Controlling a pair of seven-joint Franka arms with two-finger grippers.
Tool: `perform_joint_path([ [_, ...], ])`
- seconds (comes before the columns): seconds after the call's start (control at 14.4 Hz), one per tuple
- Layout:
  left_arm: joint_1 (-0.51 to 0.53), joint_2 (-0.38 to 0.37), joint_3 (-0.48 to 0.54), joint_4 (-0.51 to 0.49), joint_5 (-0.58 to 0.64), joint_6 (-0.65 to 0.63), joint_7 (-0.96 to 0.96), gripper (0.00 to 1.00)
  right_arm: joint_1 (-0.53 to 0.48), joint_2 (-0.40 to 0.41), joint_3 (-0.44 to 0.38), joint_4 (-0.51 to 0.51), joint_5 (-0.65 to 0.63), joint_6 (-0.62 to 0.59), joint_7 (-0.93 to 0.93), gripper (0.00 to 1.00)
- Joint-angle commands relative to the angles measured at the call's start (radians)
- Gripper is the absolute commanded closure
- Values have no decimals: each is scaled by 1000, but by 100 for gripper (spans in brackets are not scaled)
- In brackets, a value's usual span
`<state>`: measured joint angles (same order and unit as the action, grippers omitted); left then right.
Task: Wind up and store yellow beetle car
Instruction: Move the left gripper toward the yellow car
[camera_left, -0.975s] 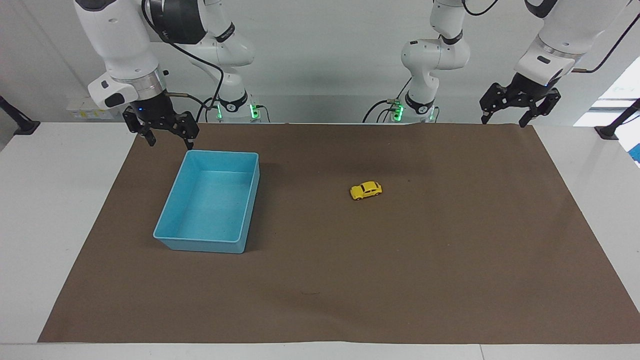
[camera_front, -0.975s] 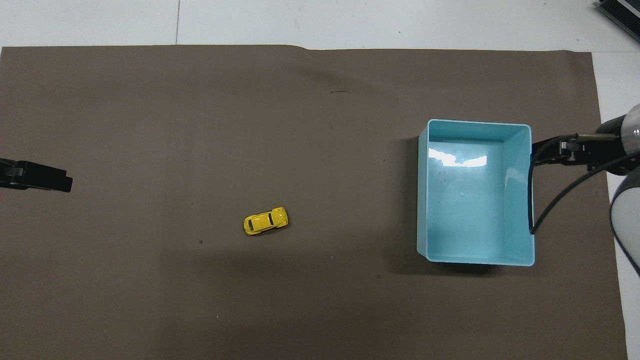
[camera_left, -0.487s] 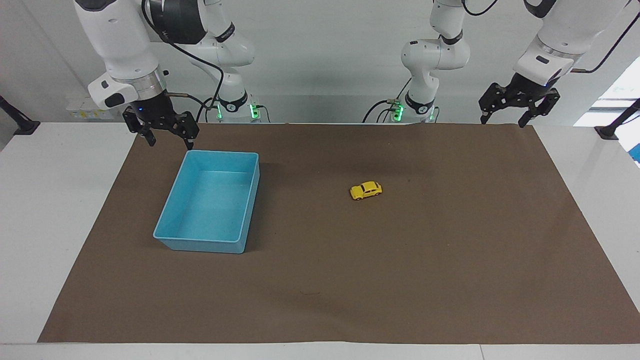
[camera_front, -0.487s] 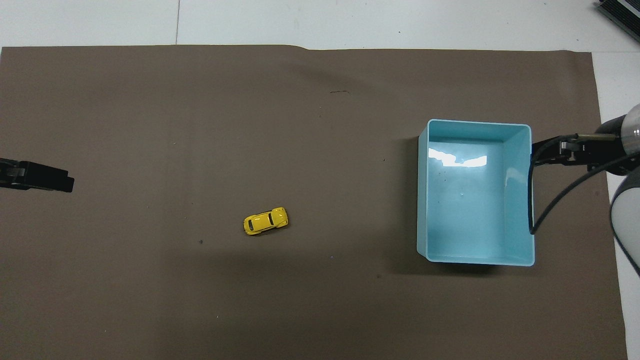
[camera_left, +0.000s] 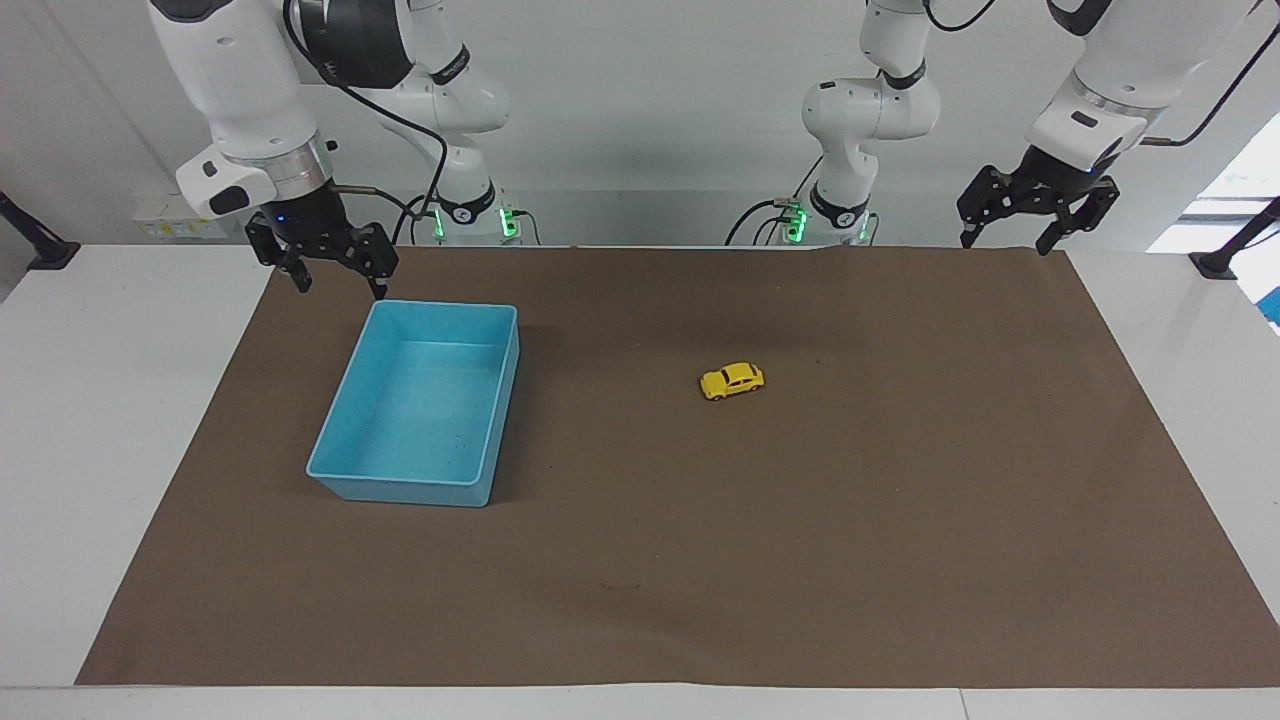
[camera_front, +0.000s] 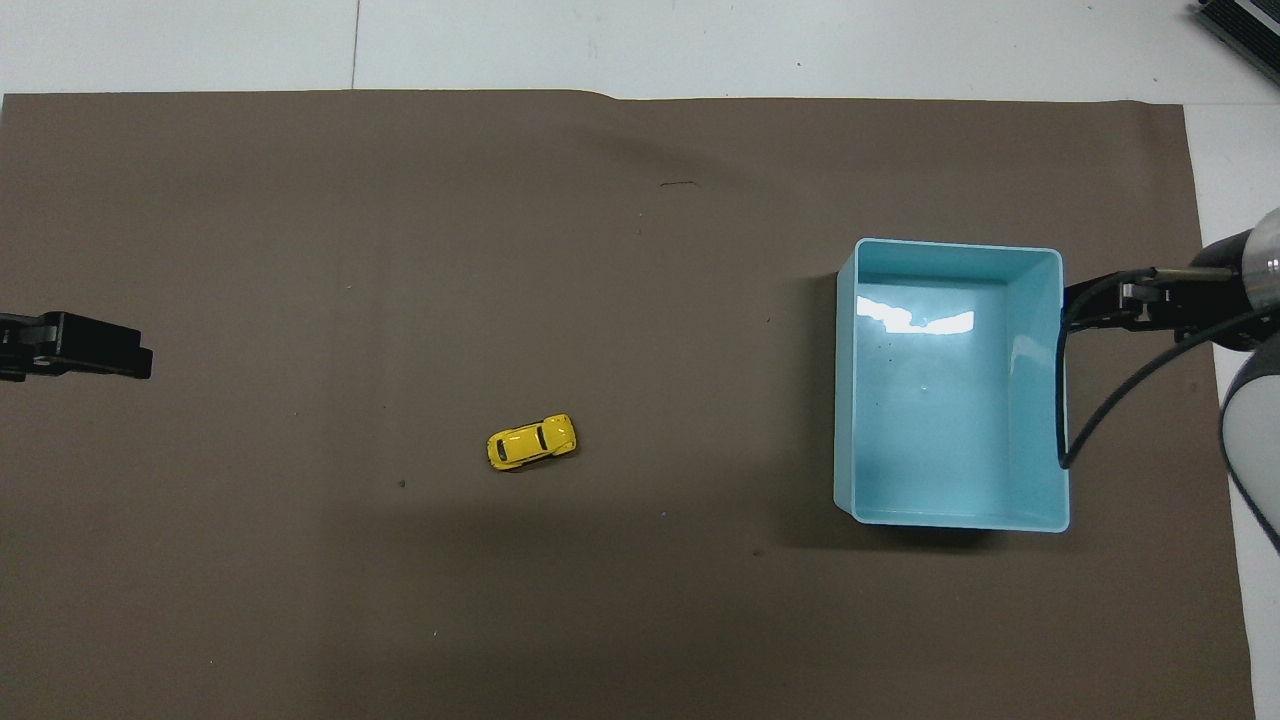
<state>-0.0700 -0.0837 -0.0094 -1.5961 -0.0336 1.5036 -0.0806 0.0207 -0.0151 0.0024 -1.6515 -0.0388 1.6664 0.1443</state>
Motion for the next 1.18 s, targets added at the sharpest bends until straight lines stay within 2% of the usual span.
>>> perform_joint_path([
  [0.0,-4,-8,-4,-1,-9,0,-73,0,-4,-6,-4,-11,11,7,-29,0],
  [0.14,-4,-8,-4,-1,-9,1,-90,0,-4,-6,-4,-11,10,7,-29,0],
  [0.28,-4,-8,-4,-1,-11,1,-189,0,-4,-6,-4,-11,11,7,-29,0],
  [0.7,-5,-39,-11,-45,-67,-19,-797,0,-4,-6,-4,-11,11,7,-29,0],
  [1.11,-27,-47,-11,-119,-103,36,-1261,0,-4,-6,-4,-11,11,7,-29,0],
])
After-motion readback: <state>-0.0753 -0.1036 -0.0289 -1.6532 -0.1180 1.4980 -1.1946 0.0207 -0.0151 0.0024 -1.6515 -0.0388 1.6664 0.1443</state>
